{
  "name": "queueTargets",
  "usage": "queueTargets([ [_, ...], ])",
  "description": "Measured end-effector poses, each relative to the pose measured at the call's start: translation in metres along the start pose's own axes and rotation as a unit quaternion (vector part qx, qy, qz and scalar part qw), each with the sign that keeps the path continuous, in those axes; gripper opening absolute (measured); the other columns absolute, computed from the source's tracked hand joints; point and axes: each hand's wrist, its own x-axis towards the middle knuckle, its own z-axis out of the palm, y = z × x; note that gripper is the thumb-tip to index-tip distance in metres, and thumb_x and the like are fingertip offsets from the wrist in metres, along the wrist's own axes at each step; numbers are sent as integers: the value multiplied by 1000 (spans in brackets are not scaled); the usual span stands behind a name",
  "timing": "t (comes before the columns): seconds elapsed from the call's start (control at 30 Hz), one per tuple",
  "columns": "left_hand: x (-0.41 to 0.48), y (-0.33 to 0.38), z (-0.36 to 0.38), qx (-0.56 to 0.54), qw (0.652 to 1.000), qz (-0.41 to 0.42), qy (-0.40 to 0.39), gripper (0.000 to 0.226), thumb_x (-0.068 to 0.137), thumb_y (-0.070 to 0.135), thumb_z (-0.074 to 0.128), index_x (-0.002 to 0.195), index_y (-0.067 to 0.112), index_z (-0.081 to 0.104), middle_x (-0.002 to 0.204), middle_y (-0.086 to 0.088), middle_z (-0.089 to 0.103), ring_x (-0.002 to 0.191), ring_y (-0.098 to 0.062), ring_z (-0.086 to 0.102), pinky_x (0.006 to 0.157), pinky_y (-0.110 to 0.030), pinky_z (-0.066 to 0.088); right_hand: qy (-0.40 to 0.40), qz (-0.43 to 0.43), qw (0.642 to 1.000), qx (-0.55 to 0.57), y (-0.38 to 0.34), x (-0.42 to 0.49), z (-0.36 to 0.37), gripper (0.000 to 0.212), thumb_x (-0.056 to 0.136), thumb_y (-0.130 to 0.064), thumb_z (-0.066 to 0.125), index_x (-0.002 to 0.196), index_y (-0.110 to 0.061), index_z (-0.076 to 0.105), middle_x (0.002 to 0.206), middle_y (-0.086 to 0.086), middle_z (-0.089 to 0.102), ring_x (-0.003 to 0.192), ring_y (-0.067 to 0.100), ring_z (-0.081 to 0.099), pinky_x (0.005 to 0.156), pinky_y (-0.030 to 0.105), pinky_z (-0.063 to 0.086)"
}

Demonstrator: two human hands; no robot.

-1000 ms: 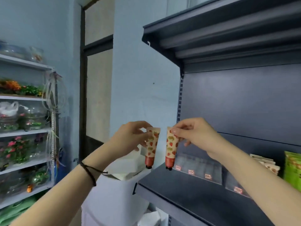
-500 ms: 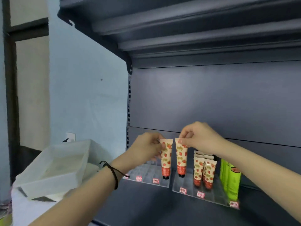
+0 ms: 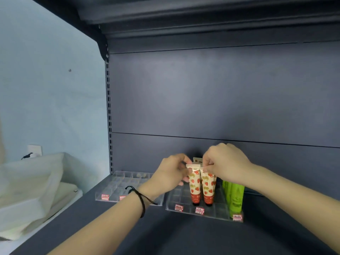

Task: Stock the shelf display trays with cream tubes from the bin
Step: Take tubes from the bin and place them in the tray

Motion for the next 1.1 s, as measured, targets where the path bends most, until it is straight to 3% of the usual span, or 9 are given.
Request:
queueTargets([
  [0.1, 7, -5, 10, -2, 1000, 1, -2, 9, 93, 10, 55, 94, 20, 54, 83, -2, 66, 70, -7, 66, 61, -20, 54, -4, 1, 1000, -20, 4, 1, 10, 13, 91, -31, 61, 96, -27, 73, 96, -6, 72, 93, 17, 64, 94, 35, 42],
  [0.33, 11, -13, 20, 28, 999, -6, -30, 9, 93, 11, 55, 98, 18, 56, 90, -7, 69, 72, -10, 66, 61, -20, 54, 1, 11, 999, -35, 15, 2, 23, 15, 93, -29, 60, 100, -27, 72, 99, -6, 71, 95, 17, 64, 99, 38, 40],
  [0.63, 13, -8, 19, 25, 998, -29, -43, 10, 93, 13, 55, 100, 19, 55, 94, -5, 68, 73, -8, 65, 71, -32, 56, -7, -3, 999, -52, 18, 4, 27, 15, 93, -25, 59, 95, -27, 74, 96, -9, 71, 93, 13, 61, 99, 39, 35],
  [0.87, 9, -5, 19, 34, 998, -41, -37, 12, 91, 19, 59, 103, 18, 57, 97, -11, 70, 85, -21, 68, 75, -34, 56, -18, -8, 998, -58, 22, 6, 28, 17, 92, -22, 59, 86, -27, 74, 89, -11, 71, 90, 12, 60, 94, 39, 30],
  [1.1, 4, -4, 13, 18, 998, -47, -41, 14, 90, 25, 60, 102, 20, 56, 88, 1, 65, 79, -12, 62, 65, -27, 53, -35, -14, 999, -21, 26, 7, 18, 15, 89, -37, 60, 93, -30, 73, 94, -14, 69, 96, 10, 59, 91, 40, 31],
])
